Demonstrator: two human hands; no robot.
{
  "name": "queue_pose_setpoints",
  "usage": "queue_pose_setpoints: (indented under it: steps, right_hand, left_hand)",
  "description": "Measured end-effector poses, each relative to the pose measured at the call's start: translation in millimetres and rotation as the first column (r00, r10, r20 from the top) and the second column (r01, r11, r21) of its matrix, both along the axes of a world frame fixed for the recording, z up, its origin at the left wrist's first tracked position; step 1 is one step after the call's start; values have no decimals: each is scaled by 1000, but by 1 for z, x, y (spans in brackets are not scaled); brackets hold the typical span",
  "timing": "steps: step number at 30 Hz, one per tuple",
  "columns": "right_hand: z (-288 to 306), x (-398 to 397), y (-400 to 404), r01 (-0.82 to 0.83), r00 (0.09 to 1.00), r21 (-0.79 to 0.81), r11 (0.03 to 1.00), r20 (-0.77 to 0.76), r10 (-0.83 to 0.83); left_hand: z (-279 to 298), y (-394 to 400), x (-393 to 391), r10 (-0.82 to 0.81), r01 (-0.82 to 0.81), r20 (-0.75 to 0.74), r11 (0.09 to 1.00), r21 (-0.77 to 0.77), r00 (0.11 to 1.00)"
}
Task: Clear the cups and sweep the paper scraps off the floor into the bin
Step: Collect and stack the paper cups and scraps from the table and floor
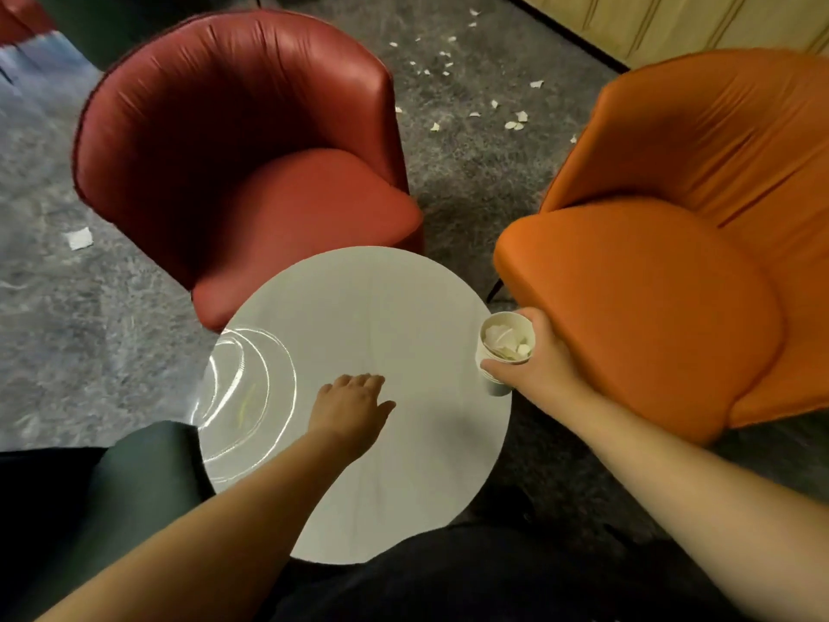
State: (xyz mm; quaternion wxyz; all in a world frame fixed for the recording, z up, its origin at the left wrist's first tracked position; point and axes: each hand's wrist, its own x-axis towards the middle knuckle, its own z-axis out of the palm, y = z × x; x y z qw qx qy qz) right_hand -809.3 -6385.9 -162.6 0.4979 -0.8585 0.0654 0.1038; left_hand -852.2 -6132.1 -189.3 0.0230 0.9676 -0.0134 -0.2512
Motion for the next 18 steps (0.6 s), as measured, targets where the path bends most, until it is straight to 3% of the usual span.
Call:
queue_pose_setpoints:
  steps: [8, 18]
  right_hand:
    - [14, 33, -35, -134, 991, -40, 990, 13, 135]
    - [14, 33, -67, 8, 1000, -69, 998, -24, -10]
  left_hand:
    - [21, -52, 1, 75, -75, 20, 997, 10, 997]
    - [17, -74, 46, 1, 1, 49, 999, -37, 999]
